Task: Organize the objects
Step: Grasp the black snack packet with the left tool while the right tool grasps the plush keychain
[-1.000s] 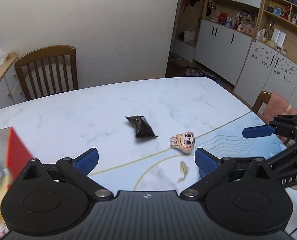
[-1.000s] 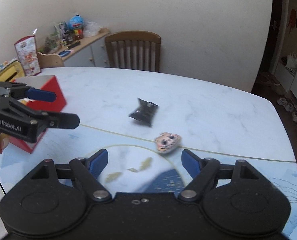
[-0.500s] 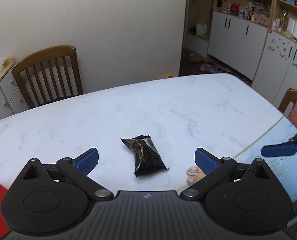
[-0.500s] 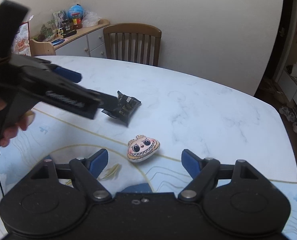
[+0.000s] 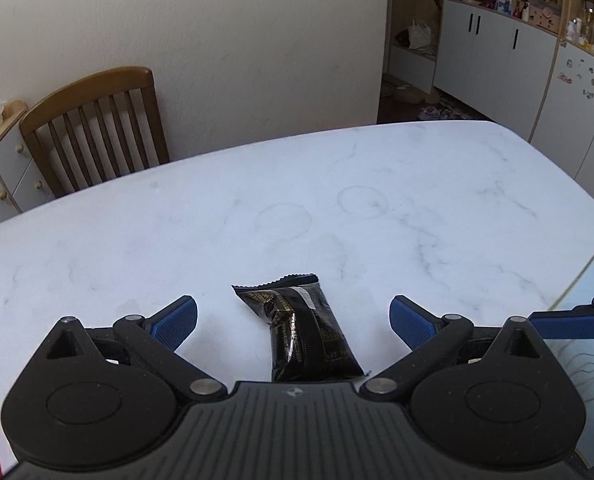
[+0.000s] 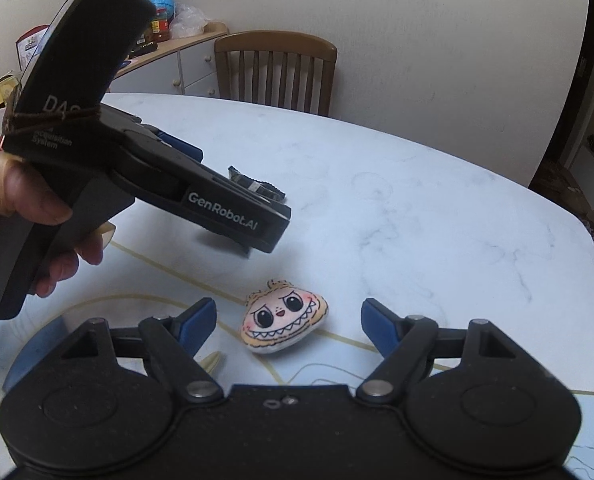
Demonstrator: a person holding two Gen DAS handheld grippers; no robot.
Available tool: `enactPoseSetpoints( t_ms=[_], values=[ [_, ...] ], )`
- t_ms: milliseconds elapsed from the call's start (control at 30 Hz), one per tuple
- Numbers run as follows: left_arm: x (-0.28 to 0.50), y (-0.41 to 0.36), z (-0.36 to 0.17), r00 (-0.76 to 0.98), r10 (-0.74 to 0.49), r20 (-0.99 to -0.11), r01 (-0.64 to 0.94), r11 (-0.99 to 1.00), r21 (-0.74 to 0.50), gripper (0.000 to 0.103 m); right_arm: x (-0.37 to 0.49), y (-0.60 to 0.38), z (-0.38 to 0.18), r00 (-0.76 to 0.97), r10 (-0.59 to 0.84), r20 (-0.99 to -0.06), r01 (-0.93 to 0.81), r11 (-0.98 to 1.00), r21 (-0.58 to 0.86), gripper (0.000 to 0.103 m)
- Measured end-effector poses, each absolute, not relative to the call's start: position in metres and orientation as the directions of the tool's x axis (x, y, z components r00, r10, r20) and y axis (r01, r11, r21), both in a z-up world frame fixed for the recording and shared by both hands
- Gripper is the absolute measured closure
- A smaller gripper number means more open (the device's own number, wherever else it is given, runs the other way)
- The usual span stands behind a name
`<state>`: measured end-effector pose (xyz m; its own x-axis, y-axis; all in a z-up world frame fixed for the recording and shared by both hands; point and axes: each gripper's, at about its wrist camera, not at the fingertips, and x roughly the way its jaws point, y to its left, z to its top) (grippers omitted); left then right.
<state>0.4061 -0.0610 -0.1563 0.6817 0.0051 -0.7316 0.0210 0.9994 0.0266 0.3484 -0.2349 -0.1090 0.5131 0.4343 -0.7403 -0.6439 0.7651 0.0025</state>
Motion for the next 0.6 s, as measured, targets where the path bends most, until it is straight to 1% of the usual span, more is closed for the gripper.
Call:
enactPoseSetpoints(
  t_ms=[233, 333, 400, 600],
  values=[
    [0.413, -0.061, -0.168, 0.671, 0.011, -0.742, 0.009, 1.0, 0.023, 0.0, 0.356, -0.231, -0.118, 0.505, 0.441, -0.742, -0.649, 0.76, 0.009, 0.027],
    [0.414, -0.062, -0.169, 0.676, 0.017, -0.737, -0.002, 1.0, 0.022, 0.0, 0.355, -0.229, -0.12, 0.508, 0.443, -0.739, -0.653, 0.758, 0.005, 0.034],
    [0.414, -0.062, -0.17, 0.682, 0.032, -0.731, -0.014, 0.999, 0.03, 0.0, 0.356, -0.227, -0.121, 0.508, 0.441, -0.74, -0.654, 0.757, 0.002, 0.04],
    [0.415, -0.07, -0.172, 0.69, 0.041, -0.723, 0.011, 0.998, 0.067, 0.001, 0.353, -0.228, -0.122, 0.511, 0.44, -0.738, -0.648, 0.762, 0.005, 0.049]
  ],
)
